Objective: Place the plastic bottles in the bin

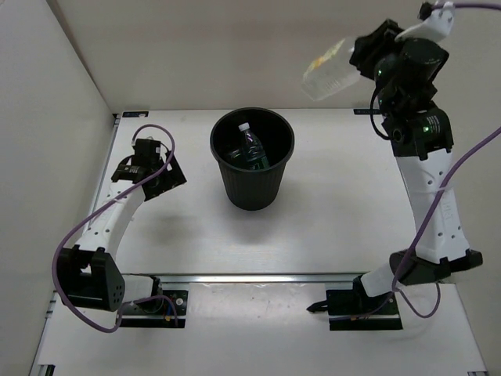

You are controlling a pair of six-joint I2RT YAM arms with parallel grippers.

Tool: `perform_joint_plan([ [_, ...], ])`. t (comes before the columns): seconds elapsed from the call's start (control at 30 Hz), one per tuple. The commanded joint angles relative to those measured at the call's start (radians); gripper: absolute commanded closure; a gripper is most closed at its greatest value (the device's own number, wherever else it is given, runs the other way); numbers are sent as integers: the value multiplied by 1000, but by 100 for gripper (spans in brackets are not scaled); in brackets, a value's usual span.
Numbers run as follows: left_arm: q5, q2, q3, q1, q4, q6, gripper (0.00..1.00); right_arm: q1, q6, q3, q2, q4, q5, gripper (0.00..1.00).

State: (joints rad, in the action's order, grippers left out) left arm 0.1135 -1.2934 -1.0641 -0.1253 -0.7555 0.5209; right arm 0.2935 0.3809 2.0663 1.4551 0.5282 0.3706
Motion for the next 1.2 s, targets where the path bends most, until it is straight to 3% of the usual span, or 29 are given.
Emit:
perform_joint_plan([
  [0.0,3,34,-7,15,24,4,1,53,-140,211,144,38,16,100],
  [0.1,9,31,-17,26,19,4,1,137,-149,255,169,46,-36,100],
  [0.33,23,26,-30,23,19,-1,1,231,-61,-114,53,-80,-171,100],
  [0.43,-3,22,-45,24,21,2,2,234,-33,-144,105,-51,-236,100],
  [0.47,0,16,-48,23,24,2,1,255,-43,-111,123,-28,-223,79],
  [0.5,3,16,-57,23,22,-2,1,263,-40,-79,152,17,-235,52],
  [0.53,2,16,-63,23,19,2,1,263,-62,-57,168,42,-242,39],
  [0.57,6,13,-68,16,19,-1,1,262,-69,-28,185,64,-257,13],
  [0.6,-1,11,-71,16,15,2,2,265,-68,-15,191,67,-268,1],
  [0.9,28,29,-115,29,2,5,1,173,-109,-153,19,32,-295,1],
  [1.0,28,25,-134,47,-2,-4,1,22,-47,-243,-54,123,-363,0],
  [1.07,46,8,-174,44,-19,-7,1,-118,-11,-337,-110,195,-487,1],
  [1.17,63,2,-204,20,-31,-15,2,-331,-4,-608,-205,250,-513,1],
])
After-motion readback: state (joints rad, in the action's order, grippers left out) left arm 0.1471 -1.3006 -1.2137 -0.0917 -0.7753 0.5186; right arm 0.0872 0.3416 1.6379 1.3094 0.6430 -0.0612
